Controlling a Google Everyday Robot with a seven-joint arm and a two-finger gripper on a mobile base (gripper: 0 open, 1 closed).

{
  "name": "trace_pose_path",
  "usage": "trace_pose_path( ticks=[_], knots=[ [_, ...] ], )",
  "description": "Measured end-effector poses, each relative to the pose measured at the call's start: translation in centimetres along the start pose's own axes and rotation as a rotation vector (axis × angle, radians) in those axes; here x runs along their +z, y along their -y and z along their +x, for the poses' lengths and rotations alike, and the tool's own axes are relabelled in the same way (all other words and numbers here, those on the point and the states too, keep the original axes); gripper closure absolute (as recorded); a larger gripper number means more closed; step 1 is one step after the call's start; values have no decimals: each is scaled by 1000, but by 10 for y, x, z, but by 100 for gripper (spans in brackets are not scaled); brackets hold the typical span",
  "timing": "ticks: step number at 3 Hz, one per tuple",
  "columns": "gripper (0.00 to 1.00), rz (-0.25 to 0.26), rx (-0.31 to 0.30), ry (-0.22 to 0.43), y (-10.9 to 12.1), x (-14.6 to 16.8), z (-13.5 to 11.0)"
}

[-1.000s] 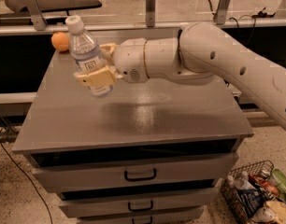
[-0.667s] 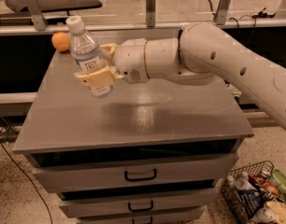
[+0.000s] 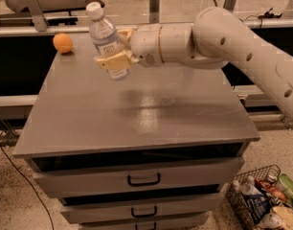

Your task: Move blue plastic bottle near orange

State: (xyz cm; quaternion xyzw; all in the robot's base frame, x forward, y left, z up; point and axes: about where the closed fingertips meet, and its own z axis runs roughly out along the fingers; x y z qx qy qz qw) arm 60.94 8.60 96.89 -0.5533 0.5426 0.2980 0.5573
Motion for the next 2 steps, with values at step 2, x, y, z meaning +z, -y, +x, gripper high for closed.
trace_pose_path(
  ticks=[2],
  knots=[
    [100, 164, -79, -29, 99, -27, 12]
  ],
)
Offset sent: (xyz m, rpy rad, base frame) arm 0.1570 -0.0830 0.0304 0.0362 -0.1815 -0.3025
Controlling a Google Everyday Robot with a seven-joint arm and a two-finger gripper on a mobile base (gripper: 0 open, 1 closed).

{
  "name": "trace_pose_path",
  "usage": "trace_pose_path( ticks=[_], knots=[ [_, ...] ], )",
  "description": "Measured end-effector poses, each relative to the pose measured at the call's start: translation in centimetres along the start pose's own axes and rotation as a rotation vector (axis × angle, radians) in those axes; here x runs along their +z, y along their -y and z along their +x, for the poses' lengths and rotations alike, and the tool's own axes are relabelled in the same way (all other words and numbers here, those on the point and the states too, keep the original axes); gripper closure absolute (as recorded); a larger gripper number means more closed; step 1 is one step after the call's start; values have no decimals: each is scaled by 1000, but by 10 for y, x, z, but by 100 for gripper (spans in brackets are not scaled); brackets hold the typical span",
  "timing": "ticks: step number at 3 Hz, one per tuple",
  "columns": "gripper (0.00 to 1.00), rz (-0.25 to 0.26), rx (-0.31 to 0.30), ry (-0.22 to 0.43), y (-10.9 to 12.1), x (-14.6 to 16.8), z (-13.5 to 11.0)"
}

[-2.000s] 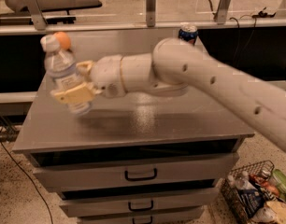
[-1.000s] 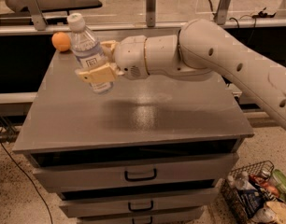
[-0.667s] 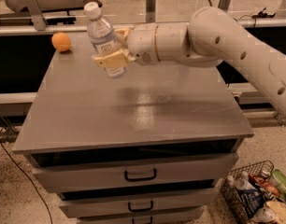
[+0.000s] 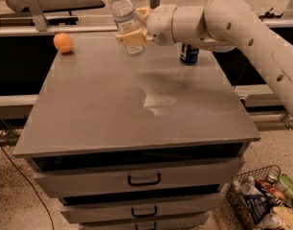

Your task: Move blue plastic bottle near orange

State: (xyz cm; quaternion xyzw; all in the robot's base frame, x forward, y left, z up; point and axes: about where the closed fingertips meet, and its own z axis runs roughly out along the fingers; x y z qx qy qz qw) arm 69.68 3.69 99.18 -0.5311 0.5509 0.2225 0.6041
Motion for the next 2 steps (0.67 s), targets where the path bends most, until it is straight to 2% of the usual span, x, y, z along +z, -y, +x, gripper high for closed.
trace_pose_path(
  ticks=[1, 2],
  knots=[
    [100, 98, 10, 48, 37, 26, 18],
    [100, 140, 49, 87, 61, 66, 37]
  ],
)
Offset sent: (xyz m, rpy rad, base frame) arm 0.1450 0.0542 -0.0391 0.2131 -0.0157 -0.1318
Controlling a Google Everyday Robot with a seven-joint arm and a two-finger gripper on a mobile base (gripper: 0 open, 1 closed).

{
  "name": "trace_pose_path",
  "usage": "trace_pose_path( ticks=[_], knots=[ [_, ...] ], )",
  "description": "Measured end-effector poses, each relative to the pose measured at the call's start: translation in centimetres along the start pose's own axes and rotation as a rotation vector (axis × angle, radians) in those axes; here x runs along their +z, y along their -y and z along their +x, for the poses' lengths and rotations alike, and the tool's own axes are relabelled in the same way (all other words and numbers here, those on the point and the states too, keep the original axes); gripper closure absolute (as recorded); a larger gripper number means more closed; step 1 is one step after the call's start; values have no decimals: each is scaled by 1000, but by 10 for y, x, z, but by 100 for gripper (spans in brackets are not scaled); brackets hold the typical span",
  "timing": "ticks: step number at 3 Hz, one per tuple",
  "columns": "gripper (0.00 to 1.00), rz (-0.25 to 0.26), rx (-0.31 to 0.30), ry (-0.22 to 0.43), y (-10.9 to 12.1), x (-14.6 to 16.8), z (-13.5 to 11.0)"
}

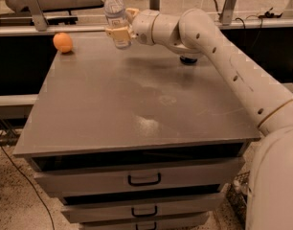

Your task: Move blue plastic bottle near orange

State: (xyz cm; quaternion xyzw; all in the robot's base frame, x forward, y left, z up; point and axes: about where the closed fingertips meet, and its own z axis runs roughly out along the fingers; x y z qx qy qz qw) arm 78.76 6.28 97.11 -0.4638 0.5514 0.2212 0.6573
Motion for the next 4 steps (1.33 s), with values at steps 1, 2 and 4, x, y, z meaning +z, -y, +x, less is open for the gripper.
trace_pose_path(
  ticks=[1, 2, 4],
  knots=[
    [100, 18, 44, 2, 5, 41, 16],
    [100, 17, 89, -11, 8, 73, 27],
    [100, -21, 181, -1, 4, 117, 35]
  ],
)
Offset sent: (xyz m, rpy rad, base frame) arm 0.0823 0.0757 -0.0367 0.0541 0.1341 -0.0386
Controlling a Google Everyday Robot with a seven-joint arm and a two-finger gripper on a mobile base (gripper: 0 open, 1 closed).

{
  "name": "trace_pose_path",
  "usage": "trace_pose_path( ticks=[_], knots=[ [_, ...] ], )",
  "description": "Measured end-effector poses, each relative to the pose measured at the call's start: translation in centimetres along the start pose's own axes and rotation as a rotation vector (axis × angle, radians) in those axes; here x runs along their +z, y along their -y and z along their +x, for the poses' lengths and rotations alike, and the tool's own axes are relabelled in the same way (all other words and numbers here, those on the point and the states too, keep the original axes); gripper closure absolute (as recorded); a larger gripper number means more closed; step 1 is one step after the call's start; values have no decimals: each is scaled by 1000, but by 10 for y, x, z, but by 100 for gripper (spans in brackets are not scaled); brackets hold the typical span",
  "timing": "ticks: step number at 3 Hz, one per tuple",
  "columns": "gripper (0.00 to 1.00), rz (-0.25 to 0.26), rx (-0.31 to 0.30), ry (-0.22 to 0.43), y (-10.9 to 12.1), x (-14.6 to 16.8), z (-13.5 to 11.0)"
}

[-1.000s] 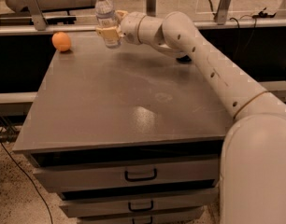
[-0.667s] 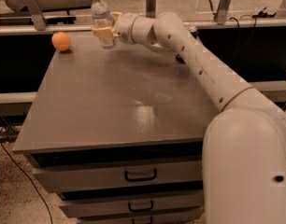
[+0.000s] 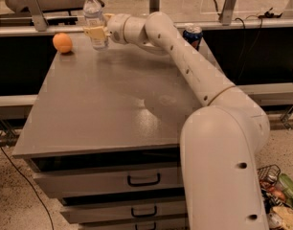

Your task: Move blue plastic bottle near orange

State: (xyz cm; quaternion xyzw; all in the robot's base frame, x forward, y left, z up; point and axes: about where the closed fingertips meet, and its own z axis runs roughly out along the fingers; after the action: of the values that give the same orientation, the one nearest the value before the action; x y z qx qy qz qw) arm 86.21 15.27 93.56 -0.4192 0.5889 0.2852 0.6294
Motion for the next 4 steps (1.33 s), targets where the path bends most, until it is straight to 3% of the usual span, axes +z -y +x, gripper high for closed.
trace_pose_path(
  ticks=[2, 3, 4],
  knots=[
    [100, -45, 82, 26, -10, 37, 8],
    [83, -36, 109, -2, -11, 49, 14],
    [52, -34, 136, -44, -14, 59, 22]
  ],
)
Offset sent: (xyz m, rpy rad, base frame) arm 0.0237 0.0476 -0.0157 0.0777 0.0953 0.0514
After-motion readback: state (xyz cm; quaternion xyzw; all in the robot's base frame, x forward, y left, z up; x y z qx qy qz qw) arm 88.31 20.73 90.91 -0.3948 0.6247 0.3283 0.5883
